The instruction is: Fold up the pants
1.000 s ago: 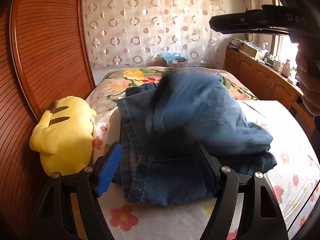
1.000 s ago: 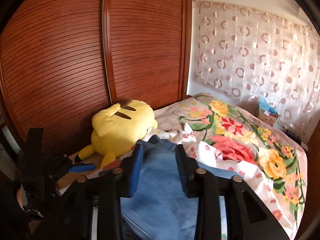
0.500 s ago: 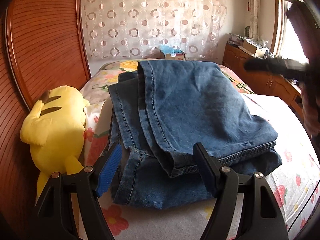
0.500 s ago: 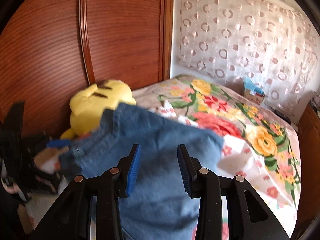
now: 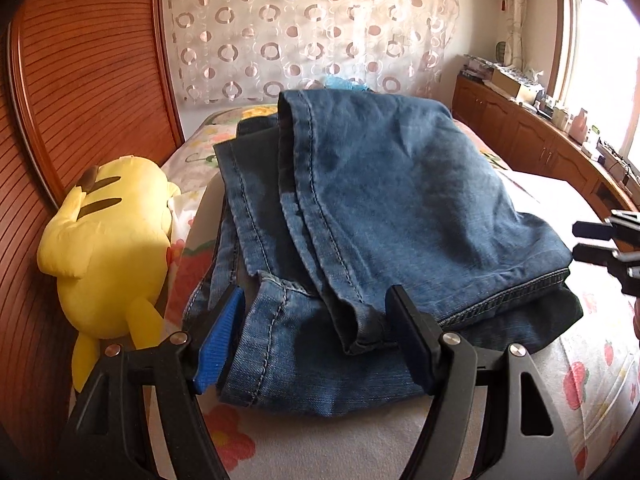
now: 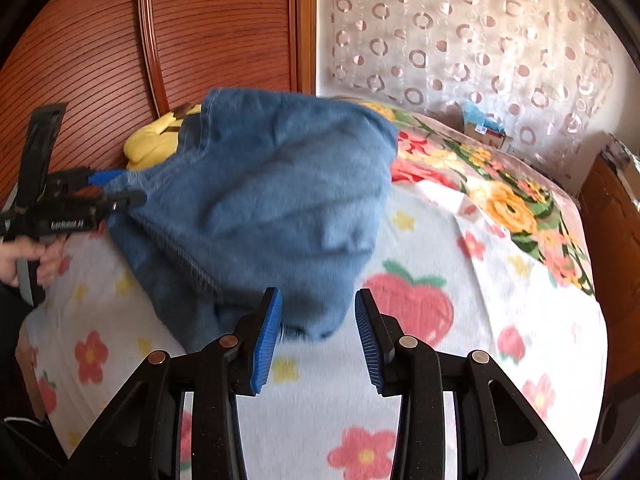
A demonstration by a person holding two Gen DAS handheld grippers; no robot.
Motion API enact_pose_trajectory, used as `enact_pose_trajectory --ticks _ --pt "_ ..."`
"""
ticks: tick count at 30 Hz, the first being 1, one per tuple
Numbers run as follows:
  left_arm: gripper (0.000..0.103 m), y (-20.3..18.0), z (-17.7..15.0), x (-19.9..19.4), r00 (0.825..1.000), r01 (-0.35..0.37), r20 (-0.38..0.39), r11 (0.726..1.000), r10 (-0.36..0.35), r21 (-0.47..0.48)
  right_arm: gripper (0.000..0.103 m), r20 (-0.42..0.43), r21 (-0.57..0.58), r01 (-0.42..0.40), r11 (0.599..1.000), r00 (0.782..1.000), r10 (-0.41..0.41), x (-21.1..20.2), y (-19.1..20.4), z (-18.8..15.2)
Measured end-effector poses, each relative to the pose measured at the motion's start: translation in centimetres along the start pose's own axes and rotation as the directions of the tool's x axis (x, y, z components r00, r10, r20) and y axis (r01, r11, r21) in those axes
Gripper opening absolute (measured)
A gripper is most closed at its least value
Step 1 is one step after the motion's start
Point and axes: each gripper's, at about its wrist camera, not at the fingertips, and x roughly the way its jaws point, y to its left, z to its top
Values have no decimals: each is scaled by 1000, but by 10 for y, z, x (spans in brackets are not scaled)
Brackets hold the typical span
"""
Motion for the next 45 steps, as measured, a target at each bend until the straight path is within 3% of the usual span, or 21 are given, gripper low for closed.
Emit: enact_pose_trajectory --ticks 8,9,10,11,16,22,28,34,40,45 --pt "74 0 -1 8 1000 -17 -18 1000 17 6 40 -41 15 -6 1000 999 6 19 -1 1" --pt "74 0 -2 8 1000 -18 -19 1000 18 7 37 -30 25 -14 1000 999 15 18 -1 3" --pt "74 1 -2 9 1000 -19 -20 1000 19 8 13 -13 32 -24 999 1000 25 15 -1 5" --pt "74 1 -2 10 1000 -19 -23 1000 19 8 6 6 36 -39 999 999 39 13 -2 5" --pt "75 1 -3 10 1000 11 -23 1000 -10 8 4 155 84 -96 992 985 82 -29 -2 18" --pt "74 3 -5 7 1000 7 -19 1000 -7 4 4 35 60 -67 996 997 65 -11 2 9" --pt "49 -2 -7 1 999 49 -18 999 -48 12 11 19 66 -80 995 997 79 -12 -2 21" --pt "5 -8 -10 -5 999 47 -3 998 -47 40 19 61 64 -79 995 995 75 -25 -12 17" --pt "3 9 -2 -30 997 47 56 999 -48 15 20 90 81 -54 995 995 47 -31 -18 10" --pt "7 13 1 -24 997 69 16 998 -69 -12 20 100 90 -44 995 994 35 -31 -16 11"
